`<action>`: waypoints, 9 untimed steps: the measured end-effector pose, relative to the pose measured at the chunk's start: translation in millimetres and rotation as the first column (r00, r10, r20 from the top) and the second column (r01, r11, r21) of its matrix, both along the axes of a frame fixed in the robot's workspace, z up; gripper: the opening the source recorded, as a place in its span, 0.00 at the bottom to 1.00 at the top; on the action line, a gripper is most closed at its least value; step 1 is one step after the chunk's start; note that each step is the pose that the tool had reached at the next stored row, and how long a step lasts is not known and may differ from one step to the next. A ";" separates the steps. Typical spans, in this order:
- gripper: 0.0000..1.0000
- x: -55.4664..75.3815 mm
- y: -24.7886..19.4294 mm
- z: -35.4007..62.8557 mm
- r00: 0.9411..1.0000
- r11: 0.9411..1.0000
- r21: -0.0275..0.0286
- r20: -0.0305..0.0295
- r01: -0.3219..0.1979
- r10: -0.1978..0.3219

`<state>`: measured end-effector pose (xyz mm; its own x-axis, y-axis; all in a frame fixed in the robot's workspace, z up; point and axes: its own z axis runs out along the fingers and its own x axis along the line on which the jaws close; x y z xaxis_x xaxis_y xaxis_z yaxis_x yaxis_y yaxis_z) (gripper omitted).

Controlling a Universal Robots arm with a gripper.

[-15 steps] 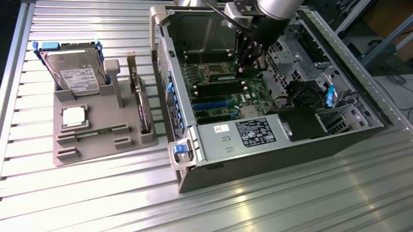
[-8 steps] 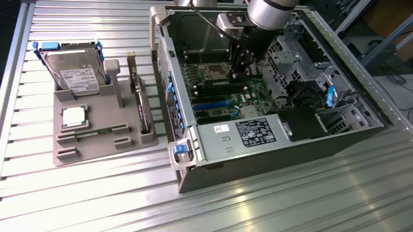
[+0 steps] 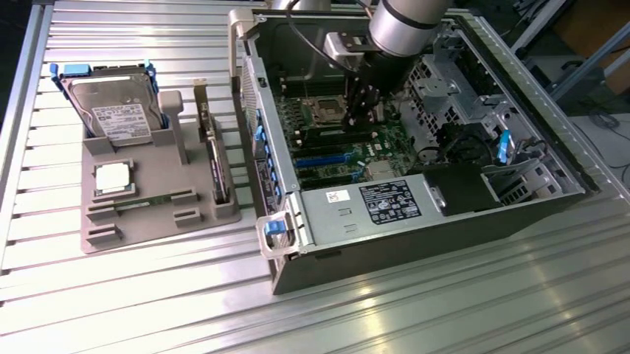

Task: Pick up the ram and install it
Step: 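Insert the ram into the slot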

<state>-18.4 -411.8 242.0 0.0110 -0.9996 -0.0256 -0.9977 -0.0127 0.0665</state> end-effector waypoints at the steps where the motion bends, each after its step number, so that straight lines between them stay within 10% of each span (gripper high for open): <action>1: 0.12 0.0 0.0 -0.9 1.000 1.000 0.000 0.000 -0.005 0.005; 9: 0.12 -2.1 1.6 -6.9 1.000 1.000 0.000 0.000 -0.022 0.022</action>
